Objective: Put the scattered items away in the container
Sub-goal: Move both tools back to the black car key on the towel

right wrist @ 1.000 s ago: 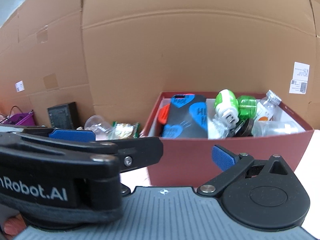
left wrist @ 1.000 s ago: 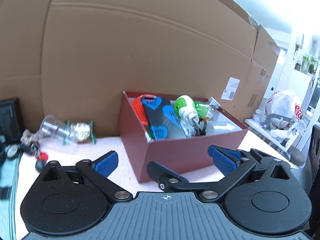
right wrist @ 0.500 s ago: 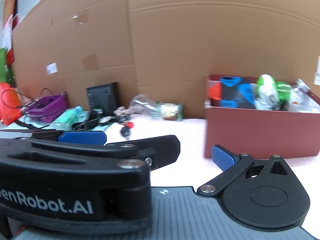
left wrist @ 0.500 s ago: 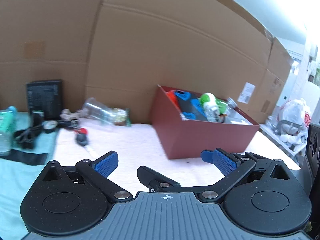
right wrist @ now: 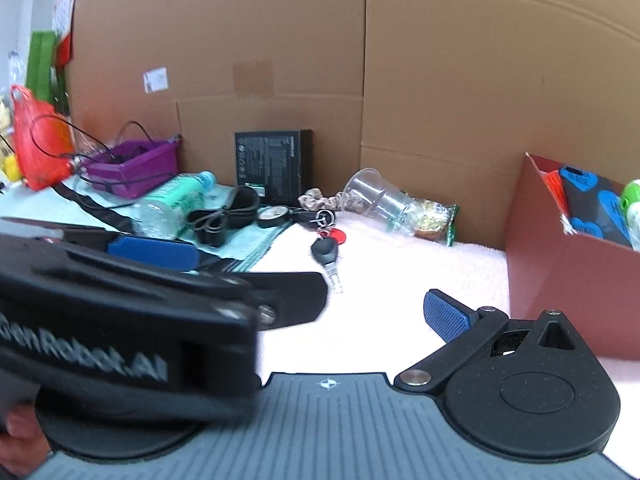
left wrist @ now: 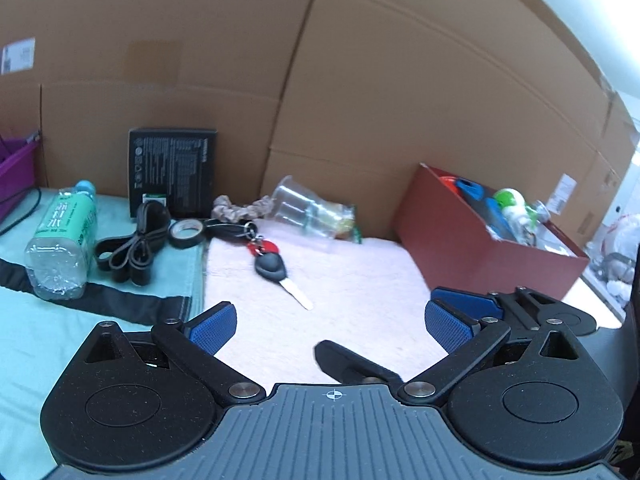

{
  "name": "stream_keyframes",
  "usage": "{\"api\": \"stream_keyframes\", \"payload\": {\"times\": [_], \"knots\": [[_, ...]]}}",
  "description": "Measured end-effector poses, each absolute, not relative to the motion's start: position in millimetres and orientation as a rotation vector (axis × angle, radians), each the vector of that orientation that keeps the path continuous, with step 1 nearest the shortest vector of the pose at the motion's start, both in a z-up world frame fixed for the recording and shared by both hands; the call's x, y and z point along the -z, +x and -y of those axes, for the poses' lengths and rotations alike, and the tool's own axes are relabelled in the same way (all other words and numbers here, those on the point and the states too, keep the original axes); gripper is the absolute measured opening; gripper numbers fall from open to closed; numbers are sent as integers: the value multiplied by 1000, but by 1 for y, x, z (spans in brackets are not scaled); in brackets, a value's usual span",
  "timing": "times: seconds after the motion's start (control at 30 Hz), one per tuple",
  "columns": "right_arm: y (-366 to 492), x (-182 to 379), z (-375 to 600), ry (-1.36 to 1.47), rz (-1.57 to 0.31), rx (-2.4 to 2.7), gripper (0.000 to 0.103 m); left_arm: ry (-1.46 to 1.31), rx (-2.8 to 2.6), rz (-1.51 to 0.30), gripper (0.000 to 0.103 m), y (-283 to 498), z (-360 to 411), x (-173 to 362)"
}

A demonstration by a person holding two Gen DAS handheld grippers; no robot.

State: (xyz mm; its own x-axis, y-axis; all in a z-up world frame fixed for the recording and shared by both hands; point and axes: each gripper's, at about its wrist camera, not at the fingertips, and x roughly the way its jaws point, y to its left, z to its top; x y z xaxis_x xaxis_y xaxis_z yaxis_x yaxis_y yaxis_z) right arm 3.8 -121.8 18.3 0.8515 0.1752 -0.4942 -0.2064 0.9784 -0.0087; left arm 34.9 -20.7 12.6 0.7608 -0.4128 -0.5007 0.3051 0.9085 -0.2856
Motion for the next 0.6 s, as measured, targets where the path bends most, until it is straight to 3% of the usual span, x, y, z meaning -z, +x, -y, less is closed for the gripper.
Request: {"api": "stream_keyframes", "payload": {"times": [0.17,0.23,0.4,0.6], "knots": [[31,-12,118,-76,-543,-194,98,-219,408,-644,95,79,13,-6],[42,-8,117,-79,-559,-196,92,-231,417,-685,85,98,14,-1],[70,4,115,-74,-613,-219,65,-218,418,-740,70,131,22,11],[91,13,118,-66,-655,-247,49,-225,408,-802,57,161,26,26]]}}
